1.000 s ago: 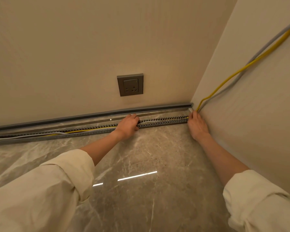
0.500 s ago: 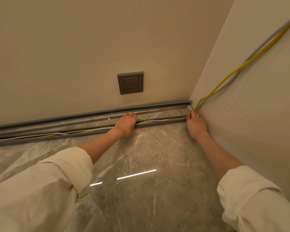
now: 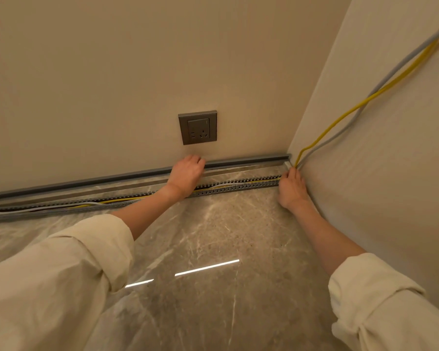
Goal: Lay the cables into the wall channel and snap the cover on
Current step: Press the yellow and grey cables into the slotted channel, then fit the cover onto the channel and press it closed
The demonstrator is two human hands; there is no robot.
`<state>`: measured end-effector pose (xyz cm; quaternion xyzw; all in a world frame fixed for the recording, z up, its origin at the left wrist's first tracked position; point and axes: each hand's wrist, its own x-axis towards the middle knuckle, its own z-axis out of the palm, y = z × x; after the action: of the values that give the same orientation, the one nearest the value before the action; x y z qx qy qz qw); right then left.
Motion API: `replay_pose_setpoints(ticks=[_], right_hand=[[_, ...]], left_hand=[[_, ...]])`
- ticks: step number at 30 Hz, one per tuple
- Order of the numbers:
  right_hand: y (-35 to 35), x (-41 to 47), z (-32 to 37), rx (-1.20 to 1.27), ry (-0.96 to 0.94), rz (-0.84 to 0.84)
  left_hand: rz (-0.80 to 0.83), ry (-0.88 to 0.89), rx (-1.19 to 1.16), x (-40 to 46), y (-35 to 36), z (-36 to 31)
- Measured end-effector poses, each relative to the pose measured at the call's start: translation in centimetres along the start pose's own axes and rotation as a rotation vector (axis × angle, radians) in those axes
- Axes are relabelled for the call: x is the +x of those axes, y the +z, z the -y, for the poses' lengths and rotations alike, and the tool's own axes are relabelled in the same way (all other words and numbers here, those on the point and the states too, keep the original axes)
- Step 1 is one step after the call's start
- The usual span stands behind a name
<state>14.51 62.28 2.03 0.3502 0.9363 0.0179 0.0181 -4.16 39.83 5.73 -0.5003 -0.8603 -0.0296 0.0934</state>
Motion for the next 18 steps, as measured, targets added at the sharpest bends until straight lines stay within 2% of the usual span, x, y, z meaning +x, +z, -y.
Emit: replay_pose_setpoints(ticks=[6, 13, 18], right_hand=[[-0.1, -0.4, 0.6, 0.081, -0.017, -0.102], [0.2, -1.3, 1.4, 0.152, -0.074, -0.150], [0.3, -1.6, 1.7, 0.330, -0.020, -0.214]], left_hand=[[0.134, -0.052, 0.236, 0.0, 0.3, 0.5], [0.119, -0.065, 0.332, 0.5, 1.3, 0.4], [0.123, 0.039, 0.365, 0.8, 1.4, 1.6]])
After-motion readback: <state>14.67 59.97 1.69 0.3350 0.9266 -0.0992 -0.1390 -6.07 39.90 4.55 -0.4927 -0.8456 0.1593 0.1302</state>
